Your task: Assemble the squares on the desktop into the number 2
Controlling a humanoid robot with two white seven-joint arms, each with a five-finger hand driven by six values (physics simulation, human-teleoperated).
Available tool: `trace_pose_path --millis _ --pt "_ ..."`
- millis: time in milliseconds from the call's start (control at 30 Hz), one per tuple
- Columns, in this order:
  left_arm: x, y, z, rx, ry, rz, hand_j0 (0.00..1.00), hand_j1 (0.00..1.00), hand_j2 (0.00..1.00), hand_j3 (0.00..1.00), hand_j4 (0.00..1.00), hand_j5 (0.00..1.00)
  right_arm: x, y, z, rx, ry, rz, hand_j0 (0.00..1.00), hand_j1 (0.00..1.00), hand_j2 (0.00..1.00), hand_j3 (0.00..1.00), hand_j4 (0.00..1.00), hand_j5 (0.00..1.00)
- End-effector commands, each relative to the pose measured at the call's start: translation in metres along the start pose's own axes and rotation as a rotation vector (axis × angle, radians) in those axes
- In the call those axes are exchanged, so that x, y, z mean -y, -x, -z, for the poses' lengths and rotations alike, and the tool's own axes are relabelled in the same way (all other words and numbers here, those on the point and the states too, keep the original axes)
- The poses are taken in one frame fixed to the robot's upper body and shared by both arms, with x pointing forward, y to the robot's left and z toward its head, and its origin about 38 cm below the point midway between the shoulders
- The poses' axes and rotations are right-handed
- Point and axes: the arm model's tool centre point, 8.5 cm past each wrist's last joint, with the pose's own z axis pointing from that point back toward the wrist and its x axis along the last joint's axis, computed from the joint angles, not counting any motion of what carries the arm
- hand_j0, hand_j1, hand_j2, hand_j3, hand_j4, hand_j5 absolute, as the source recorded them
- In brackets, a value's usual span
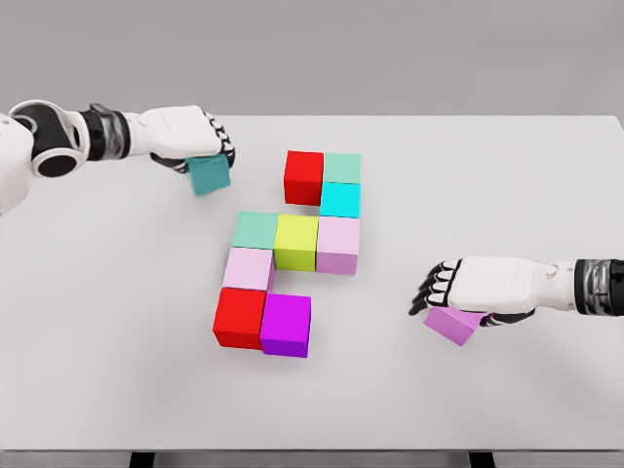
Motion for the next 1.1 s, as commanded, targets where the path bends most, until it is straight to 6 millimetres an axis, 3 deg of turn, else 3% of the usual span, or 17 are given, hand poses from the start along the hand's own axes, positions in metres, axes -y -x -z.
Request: trace_pose_path --millis 0,233,300,767,1067 --pt "-0.003 -0.002 0.007 0.006 -0.008 -0.008 0.6 0.6 0.6 0.6 0.6 0.6 0.0 0.0 -0.001 0.0 0.001 0.005 0.81 0.81 0.81 0.81 0.81 0.81" --pt "-0.013 -0.006 0.013 0.018 -0.024 0.003 0.6 0.6 0.6 0.6 0.6 0.6 0.0 0.0 -0.001 -0.001 0.003 0.005 0.76 0.76 0.76 0.76 0.76 0.76" --pt "-0.016 -0.007 0.015 0.021 -0.027 0.006 0.6 0.6 0.6 0.6 0.6 0.6 0.002 0.001 -0.002 -0.003 0.009 0.006 0.66 0.66 0.66 0.66 0.66 0.66" --pt "-0.03 -0.021 0.033 0.061 -0.05 0.018 0.61 0.61 0.61 0.61 0.61 0.61 0.006 0.001 -0.002 0.0 0.025 0.006 0.52 0.52 0.52 0.52 0.52 0.52" --pt "-0.031 -0.023 0.035 0.068 -0.053 0.021 0.61 0.61 0.61 0.61 0.61 0.61 0.009 0.001 -0.001 0.003 0.034 0.001 0.52 0.52 0.52 0.52 0.52 0.52"
